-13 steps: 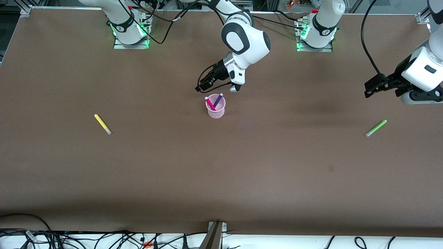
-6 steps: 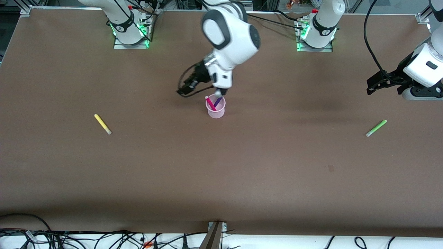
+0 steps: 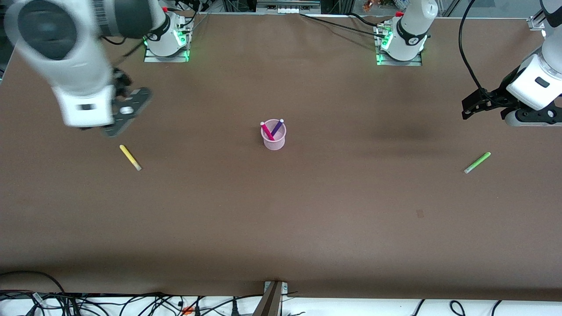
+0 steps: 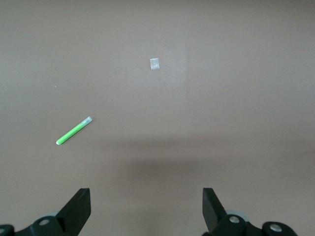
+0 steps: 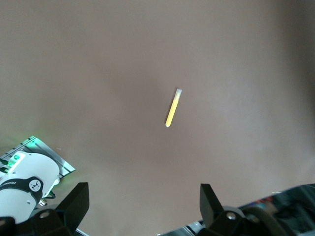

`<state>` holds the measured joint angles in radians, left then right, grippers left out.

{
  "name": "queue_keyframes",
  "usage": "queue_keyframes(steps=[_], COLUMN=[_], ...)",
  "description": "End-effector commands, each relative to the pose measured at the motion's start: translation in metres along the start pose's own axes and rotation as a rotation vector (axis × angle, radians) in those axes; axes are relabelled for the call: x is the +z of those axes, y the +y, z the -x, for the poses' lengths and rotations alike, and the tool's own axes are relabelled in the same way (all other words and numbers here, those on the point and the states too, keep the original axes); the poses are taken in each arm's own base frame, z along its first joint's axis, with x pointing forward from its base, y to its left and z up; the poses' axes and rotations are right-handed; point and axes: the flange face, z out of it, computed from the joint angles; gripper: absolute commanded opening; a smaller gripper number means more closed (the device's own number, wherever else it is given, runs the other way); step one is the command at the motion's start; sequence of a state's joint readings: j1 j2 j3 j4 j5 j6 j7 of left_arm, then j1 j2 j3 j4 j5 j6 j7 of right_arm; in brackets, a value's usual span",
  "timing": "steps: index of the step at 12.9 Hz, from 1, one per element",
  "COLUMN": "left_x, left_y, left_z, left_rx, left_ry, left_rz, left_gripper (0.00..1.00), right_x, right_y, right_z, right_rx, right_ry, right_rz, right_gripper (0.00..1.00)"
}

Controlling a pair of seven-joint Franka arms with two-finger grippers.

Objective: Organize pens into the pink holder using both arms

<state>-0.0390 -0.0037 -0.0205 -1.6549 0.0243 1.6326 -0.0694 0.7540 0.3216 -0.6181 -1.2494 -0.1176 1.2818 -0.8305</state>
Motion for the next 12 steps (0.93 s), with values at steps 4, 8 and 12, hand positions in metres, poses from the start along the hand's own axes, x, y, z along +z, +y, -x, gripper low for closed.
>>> queue_keyframes(steps=[4,8,12], left_x=[-0.013,-0.013,-0.011], left_y=[0.004,0.005,0.005], left_z=[0.004,0.005,0.008], left_rx=[0.029,0.035,0.038], left_ry=[0.015,0.005,-0.025], left_rz=[0.008,0.007,0.005], left_gripper=[1.0,1.0,1.0], right_x=[0.055,0.065,0.069], right_y=[0.112,0.127,0.122], right_z=[0.095,0.085,0.065], right_rx=[0.259,0.564,0.79], right_ry=[0.182,0.306,0.262], right_rz=[-0.156,-0.272,-0.31], right_gripper=[0.99,0.98,0.98])
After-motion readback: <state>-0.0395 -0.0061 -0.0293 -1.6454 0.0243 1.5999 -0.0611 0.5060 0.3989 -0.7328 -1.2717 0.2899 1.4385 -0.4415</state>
